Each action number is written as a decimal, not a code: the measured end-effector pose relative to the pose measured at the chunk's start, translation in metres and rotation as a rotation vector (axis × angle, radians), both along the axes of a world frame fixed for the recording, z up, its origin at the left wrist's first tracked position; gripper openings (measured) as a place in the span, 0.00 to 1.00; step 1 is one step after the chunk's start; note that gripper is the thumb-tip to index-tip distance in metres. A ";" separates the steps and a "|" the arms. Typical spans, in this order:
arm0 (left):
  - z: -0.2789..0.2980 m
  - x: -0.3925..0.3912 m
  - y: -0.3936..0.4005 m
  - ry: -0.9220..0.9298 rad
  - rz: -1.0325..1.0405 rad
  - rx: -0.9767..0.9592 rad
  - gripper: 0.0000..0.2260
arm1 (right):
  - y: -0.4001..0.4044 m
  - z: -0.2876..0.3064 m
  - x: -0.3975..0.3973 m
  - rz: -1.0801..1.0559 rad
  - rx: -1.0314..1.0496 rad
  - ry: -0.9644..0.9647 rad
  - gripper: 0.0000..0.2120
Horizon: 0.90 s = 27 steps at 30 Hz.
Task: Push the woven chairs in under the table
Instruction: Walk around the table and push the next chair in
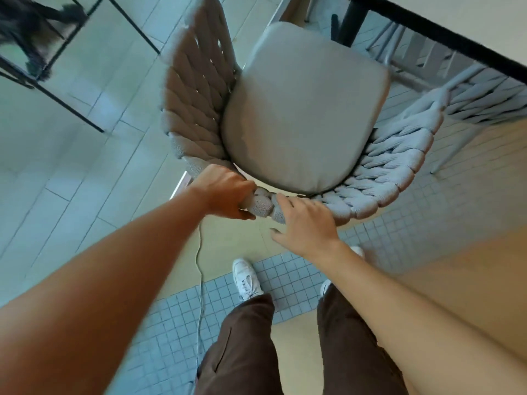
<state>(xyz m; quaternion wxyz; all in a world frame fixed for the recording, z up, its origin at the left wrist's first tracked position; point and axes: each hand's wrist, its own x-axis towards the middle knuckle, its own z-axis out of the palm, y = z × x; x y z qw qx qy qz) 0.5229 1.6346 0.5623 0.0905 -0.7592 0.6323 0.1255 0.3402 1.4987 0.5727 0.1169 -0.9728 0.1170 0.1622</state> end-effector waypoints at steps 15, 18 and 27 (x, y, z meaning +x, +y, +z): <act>-0.009 0.030 -0.019 -0.070 -0.027 -0.124 0.32 | -0.018 -0.010 0.042 0.023 -0.140 -0.073 0.20; -0.012 0.038 -0.024 -0.081 -0.035 -0.096 0.31 | -0.023 -0.013 0.047 0.011 -0.142 -0.081 0.20; -0.008 0.026 -0.025 -0.086 0.054 -0.164 0.32 | -0.026 -0.010 0.043 -0.017 -0.071 -0.093 0.18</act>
